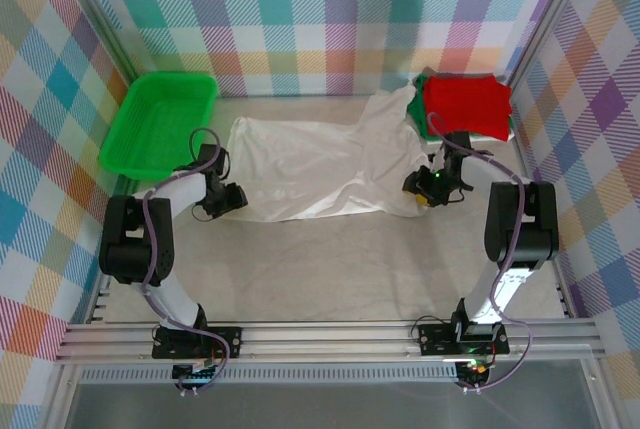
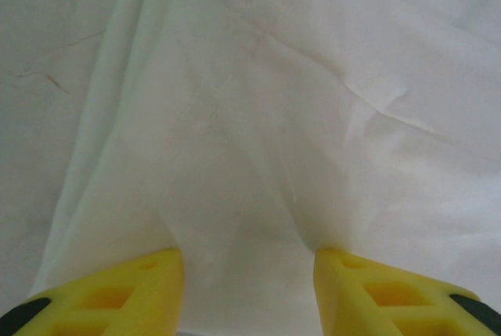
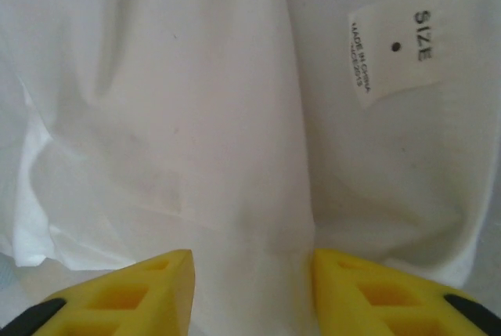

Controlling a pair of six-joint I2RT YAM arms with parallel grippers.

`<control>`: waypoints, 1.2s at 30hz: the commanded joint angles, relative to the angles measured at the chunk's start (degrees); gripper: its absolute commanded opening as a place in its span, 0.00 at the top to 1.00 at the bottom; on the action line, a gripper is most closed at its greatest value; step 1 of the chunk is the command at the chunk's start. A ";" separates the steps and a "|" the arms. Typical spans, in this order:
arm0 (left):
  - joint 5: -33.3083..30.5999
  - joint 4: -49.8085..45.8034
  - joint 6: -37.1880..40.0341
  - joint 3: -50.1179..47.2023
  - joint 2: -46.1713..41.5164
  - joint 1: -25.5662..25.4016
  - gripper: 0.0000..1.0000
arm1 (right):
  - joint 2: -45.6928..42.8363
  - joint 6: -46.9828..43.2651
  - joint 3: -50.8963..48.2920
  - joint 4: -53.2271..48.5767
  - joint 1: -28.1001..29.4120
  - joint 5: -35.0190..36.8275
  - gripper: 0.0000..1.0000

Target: Fold and stack the t-shirts

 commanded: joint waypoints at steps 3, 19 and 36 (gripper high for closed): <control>0.46 -0.05 -2.61 -0.68 2.46 3.18 0.53 | 2.00 0.08 -1.08 3.38 -1.32 -2.64 0.86; 3.62 -4.47 -1.70 2.47 1.63 4.55 0.50 | 0.91 0.76 -0.33 -1.13 -7.30 0.84 0.61; 7.17 0.90 -1.00 11.24 7.54 -1.40 0.49 | 0.26 6.40 9.93 1.55 14.04 14.53 0.65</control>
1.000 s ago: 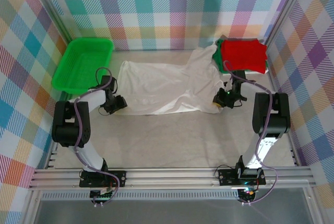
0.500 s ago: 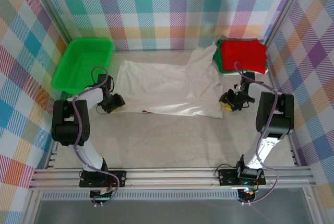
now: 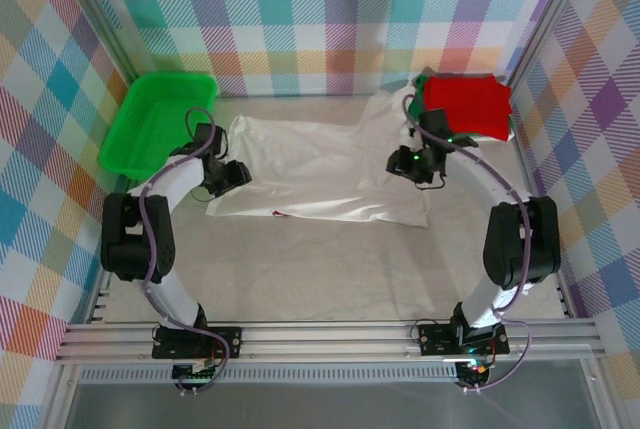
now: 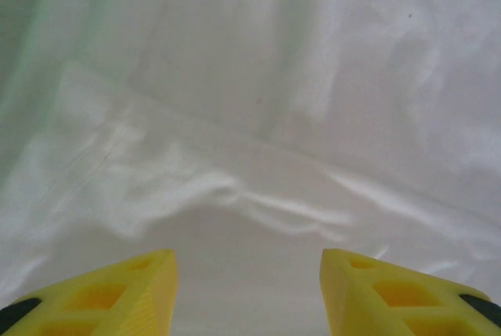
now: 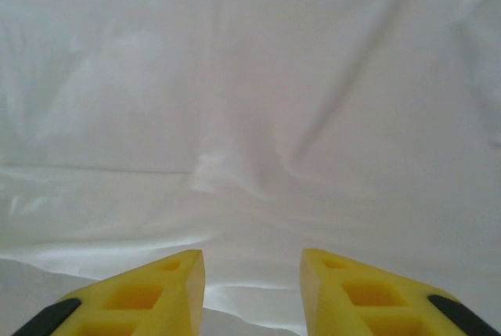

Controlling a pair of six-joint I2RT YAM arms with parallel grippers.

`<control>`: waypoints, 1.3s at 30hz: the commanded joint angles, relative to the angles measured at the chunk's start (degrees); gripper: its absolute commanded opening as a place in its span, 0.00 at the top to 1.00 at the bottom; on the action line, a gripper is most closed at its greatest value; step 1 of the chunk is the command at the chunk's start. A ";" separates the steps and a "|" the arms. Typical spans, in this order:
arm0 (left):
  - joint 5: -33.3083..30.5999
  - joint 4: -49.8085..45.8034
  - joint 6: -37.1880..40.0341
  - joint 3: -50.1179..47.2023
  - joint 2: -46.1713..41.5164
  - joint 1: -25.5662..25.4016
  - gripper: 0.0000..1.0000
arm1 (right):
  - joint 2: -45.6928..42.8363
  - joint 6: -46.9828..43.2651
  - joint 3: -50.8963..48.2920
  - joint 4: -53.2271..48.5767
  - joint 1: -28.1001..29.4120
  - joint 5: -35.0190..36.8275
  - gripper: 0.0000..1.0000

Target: Fold and stack the t-shirts

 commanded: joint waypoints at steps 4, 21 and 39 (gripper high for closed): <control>0.52 4.08 -2.61 -2.24 5.35 -0.50 0.48 | 10.67 4.26 0.15 4.74 1.10 -0.21 0.62; -1.82 -2.19 -15.71 -32.43 -23.72 -8.08 0.48 | -6.71 8.24 -27.53 8.17 -3.37 -4.28 0.58; -11.47 -12.93 1.81 25.12 6.47 -1.93 0.41 | 17.02 -4.13 26.97 -0.55 -6.67 -1.79 0.51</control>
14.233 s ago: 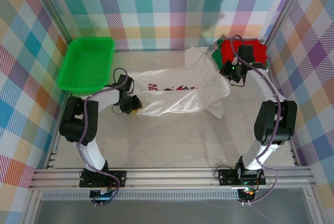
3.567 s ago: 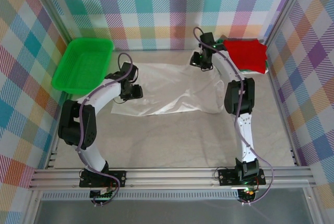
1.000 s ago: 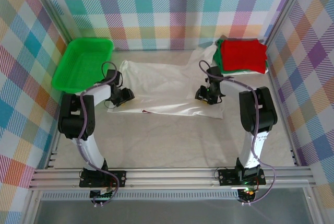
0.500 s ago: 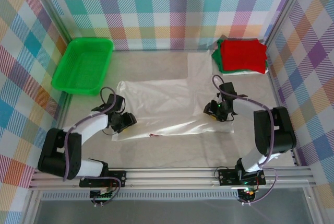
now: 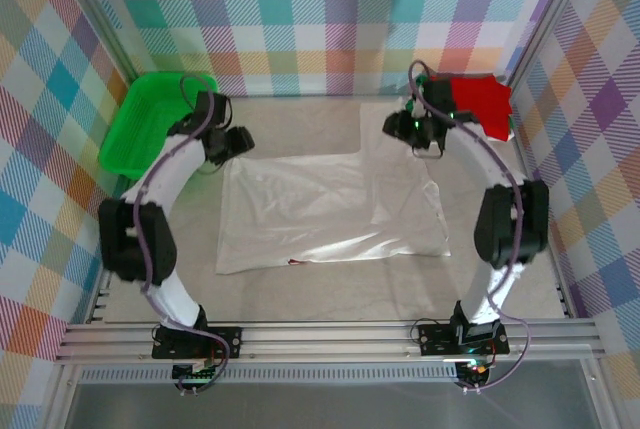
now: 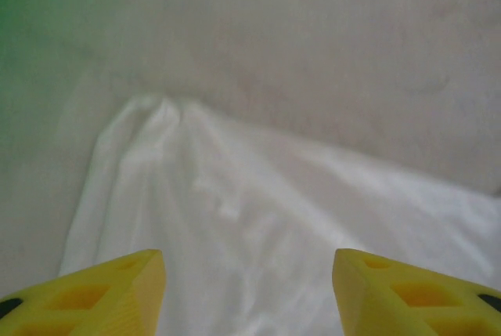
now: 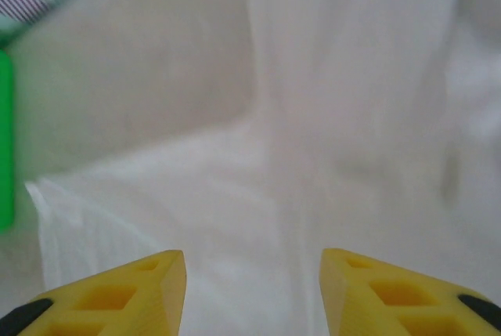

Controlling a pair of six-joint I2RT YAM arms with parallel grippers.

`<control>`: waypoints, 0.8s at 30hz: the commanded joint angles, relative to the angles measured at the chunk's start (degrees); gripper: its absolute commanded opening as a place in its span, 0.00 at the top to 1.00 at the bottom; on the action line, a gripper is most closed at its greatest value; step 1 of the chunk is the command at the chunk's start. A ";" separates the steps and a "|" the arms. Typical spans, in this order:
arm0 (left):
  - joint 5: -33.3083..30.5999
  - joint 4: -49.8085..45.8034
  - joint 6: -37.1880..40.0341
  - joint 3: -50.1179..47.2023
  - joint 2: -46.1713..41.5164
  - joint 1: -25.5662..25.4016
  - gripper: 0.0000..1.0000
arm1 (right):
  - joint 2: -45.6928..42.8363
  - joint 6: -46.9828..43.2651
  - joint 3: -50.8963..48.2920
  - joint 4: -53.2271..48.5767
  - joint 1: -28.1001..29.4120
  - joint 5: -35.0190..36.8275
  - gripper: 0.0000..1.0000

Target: Fold and stack the t-shirts

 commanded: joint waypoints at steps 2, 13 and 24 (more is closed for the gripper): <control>-3.88 -8.31 5.72 14.27 13.68 0.91 0.41 | 16.01 -6.53 20.25 -7.92 -2.35 1.31 0.51; -8.89 -17.30 3.19 27.68 28.66 1.48 0.37 | 46.76 -11.14 62.44 -17.00 -4.05 7.71 0.44; -8.45 -13.53 3.16 21.77 29.72 2.61 0.41 | 55.23 -8.86 66.90 -10.28 -5.28 8.59 0.39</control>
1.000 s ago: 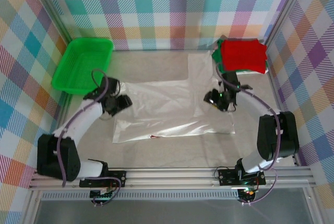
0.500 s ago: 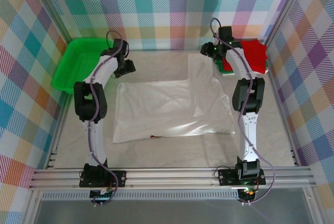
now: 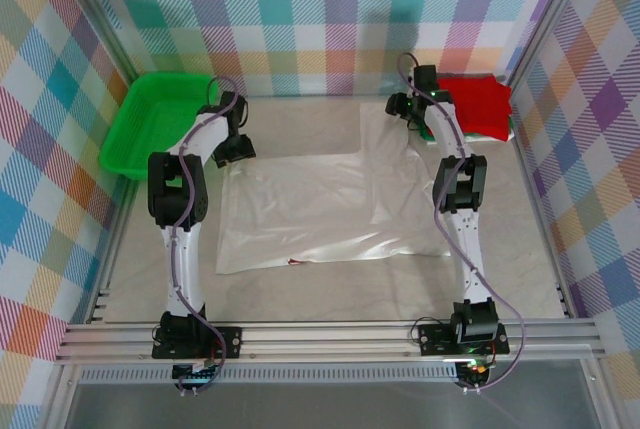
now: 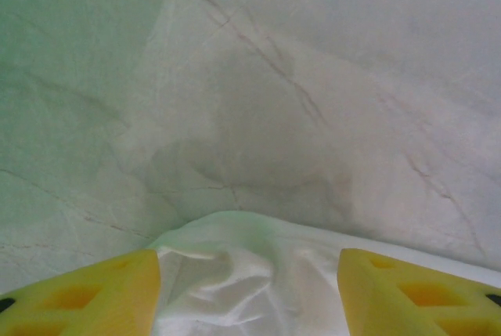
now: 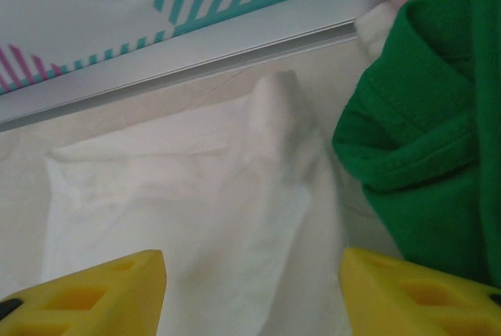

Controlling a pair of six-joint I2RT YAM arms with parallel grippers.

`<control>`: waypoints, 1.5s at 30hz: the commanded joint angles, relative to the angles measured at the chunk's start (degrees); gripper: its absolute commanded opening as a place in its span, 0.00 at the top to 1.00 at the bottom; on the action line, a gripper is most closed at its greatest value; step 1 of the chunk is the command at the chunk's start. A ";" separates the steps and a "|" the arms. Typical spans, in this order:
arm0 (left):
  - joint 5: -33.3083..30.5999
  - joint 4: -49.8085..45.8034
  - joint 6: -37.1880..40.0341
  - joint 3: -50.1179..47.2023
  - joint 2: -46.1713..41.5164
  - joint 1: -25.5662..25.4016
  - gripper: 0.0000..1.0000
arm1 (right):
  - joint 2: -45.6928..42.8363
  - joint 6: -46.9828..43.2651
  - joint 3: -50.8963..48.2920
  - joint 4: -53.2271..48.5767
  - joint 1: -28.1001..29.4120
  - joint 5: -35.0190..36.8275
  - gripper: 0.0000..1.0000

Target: Fold and stack the t-shirts

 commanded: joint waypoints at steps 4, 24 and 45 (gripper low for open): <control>0.32 1.77 0.24 -0.32 1.52 1.00 0.52 | 2.34 1.07 2.86 4.43 -0.42 1.35 0.38; 0.55 4.36 0.31 0.22 -2.30 1.75 1.00 | 3.16 2.78 4.23 16.24 -0.74 -0.03 0.98; 1.41 20.24 2.33 -15.45 -13.22 2.68 1.00 | -22.28 -2.63 -25.65 26.66 -0.71 -8.70 1.00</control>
